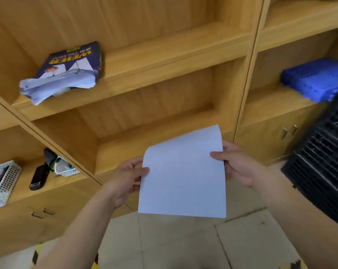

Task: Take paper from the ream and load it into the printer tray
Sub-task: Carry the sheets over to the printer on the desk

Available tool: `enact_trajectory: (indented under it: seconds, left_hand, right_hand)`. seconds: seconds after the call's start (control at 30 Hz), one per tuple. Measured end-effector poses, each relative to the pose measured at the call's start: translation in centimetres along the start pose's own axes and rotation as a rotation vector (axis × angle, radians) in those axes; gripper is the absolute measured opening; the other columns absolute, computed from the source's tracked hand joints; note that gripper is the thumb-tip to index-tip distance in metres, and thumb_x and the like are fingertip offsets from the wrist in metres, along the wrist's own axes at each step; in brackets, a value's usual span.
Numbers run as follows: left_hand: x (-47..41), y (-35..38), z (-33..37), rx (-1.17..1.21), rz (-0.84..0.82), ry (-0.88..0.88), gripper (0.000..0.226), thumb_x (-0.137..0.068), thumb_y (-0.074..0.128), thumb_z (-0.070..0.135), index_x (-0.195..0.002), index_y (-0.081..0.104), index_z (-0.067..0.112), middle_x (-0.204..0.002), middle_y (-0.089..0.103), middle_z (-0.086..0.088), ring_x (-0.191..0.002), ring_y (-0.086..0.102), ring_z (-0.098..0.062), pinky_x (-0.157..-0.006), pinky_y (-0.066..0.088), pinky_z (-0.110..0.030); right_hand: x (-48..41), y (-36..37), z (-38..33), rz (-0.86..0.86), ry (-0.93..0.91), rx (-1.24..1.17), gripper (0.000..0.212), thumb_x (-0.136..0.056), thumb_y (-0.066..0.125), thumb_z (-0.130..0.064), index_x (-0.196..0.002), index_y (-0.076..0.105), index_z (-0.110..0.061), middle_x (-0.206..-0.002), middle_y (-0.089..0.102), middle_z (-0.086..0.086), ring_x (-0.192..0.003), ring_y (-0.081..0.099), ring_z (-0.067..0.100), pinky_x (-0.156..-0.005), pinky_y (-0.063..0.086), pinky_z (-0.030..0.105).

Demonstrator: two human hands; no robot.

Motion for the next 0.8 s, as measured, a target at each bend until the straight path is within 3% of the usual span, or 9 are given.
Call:
enact_trajectory:
  seconds: [0.1, 0.17, 0.3, 0.4, 0.53, 0.63, 0.8]
  left_hand:
    - [-1.4, 3.2, -0.8, -0.042, 0.009, 0.027, 0.036, -0.098, 0.053, 0.002, -0.122, 0.068, 0.025, -0.109, 0.078, -0.002, -0.087, 0.074, -0.018, -0.069, 0.056, -0.033]
    - [-2.4, 5.1, -1.2, -0.100, -0.023, 0.043, 0.040, -0.100, 0.050, 0.001, -0.124, 0.066, 0.028, -0.108, 0.078, 0.000, -0.092, 0.075, -0.018, -0.072, 0.057, -0.036]
    - [-4.6, 8.7, -2.3, -0.175, -0.153, 0.037, 0.045, -0.100, 0.048, -0.001, -0.133, 0.058, 0.028, -0.108, 0.078, -0.003, -0.096, 0.076, -0.021, -0.074, 0.061, -0.039]
    - [-5.7, 10.8, -3.3, -0.189, -0.240, 0.024, 0.047, -0.097, 0.056, 0.000, -0.134, 0.057, 0.027, -0.104, 0.079, -0.005, -0.092, 0.077, -0.023, -0.066, 0.060, -0.032]
    - [-6.3, 13.0, -4.6, -0.238, -0.355, 0.058, 0.049, -0.095, 0.058, -0.002, -0.136, 0.057, 0.025, -0.101, 0.080, -0.004, -0.091, 0.077, -0.026, -0.076, 0.061, -0.043]
    - [-6.2, 14.2, -4.9, -0.282, -0.443, 0.117, 0.048, -0.095, 0.057, -0.001, -0.132, 0.061, 0.029, -0.101, 0.080, -0.003, -0.091, 0.076, -0.027, -0.085, 0.059, -0.054]
    - [-4.7, 15.6, -7.0, -0.440, -0.595, 0.159, 0.039, -0.092, 0.059, 0.002, -0.115, 0.068, 0.033, -0.093, 0.080, 0.004, -0.083, 0.076, -0.019, -0.078, 0.062, -0.044]
  right_hand:
    - [1.5, -3.9, 2.0, 0.187, 0.020, -0.035, 0.024, -0.091, 0.061, -0.009, -0.110, 0.070, -0.021, -0.111, 0.075, 0.005, -0.083, 0.072, 0.017, -0.067, 0.052, 0.030]
    - [2.9, -6.0, 3.4, 0.311, 0.029, -0.047, 0.024, -0.090, 0.063, -0.009, -0.111, 0.070, -0.020, -0.105, 0.077, 0.002, -0.078, 0.073, 0.015, -0.062, 0.053, 0.029]
    - [6.3, -8.7, 6.0, 0.563, 0.036, -0.048, 0.028, -0.090, 0.062, -0.005, -0.109, 0.072, -0.022, -0.099, 0.078, 0.001, -0.083, 0.074, 0.024, -0.067, 0.060, 0.039]
    - [9.0, -9.3, 6.6, 0.680, 0.019, -0.012, 0.033, -0.090, 0.055, 0.001, -0.105, 0.074, -0.022, -0.092, 0.078, 0.005, -0.080, 0.074, 0.026, -0.063, 0.055, 0.036]
    - [13.2, -9.0, 8.0, 0.873, 0.055, 0.014, 0.032, -0.090, 0.053, 0.004, -0.095, 0.073, -0.021, -0.088, 0.078, 0.005, -0.071, 0.074, 0.021, -0.054, 0.055, 0.030]
    - [16.2, -7.8, 9.3, 1.039, 0.094, 0.049, 0.028, -0.091, 0.054, -0.001, -0.089, 0.071, -0.023, -0.081, 0.076, -0.001, -0.067, 0.073, 0.019, -0.055, 0.056, 0.031]
    - [21.1, -4.5, 12.9, 1.315, 0.157, -0.015, 0.023, -0.086, 0.053, 0.002, -0.086, 0.070, -0.014, -0.075, 0.072, 0.006, -0.059, 0.064, 0.022, -0.055, 0.050, 0.030]
Point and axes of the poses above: each hand's wrist, its own x-axis away from the middle knuckle, its own y-axis out of the palm, z = x × y, the point moved 9 cm from there along -x, towards the middle knuckle
